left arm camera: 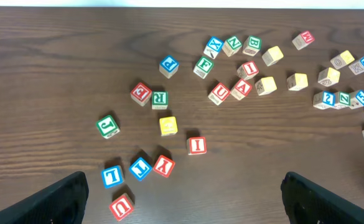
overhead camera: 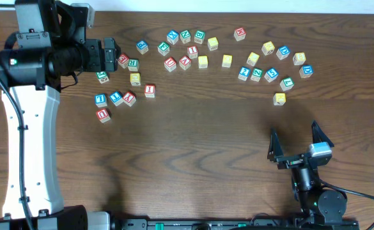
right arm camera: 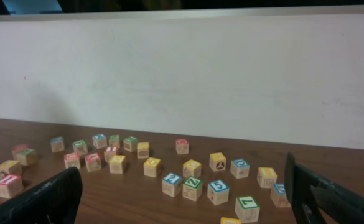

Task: Spell out AI2
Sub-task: 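Swing left arm toward the red A block, right arm toward right blocks, then lower the left gripper over the red-lettered A block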

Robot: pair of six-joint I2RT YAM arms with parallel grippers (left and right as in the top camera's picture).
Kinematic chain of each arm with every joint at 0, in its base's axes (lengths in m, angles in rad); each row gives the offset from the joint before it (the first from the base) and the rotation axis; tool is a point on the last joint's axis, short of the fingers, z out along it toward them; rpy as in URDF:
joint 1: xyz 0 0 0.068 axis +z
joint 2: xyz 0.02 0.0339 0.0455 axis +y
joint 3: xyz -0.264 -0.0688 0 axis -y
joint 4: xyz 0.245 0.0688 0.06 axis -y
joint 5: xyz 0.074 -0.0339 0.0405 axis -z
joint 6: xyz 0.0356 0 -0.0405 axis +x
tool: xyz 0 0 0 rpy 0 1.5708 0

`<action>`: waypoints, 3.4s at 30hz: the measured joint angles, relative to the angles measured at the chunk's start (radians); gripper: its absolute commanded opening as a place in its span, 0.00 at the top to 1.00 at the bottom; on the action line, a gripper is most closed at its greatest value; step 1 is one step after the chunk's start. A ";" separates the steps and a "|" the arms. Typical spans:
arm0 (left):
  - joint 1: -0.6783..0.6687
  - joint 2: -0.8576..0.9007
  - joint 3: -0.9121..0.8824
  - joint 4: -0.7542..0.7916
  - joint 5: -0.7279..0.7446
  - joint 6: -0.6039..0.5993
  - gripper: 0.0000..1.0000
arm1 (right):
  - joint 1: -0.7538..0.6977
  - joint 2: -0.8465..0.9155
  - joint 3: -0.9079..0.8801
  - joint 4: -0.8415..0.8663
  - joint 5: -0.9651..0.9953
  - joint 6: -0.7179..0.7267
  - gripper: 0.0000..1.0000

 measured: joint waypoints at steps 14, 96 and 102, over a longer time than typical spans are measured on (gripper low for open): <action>-0.001 0.000 0.000 0.000 0.004 0.000 0.02 | 0.000 0.578 0.532 -0.283 -0.087 -0.117 0.01; -0.503 0.826 0.382 0.153 -0.336 -0.041 0.02 | 0.007 2.044 2.128 -1.703 -0.295 -0.197 0.01; -0.505 0.826 0.383 0.103 -0.335 -0.028 0.05 | 0.025 2.044 2.128 -1.703 -0.281 -0.197 0.01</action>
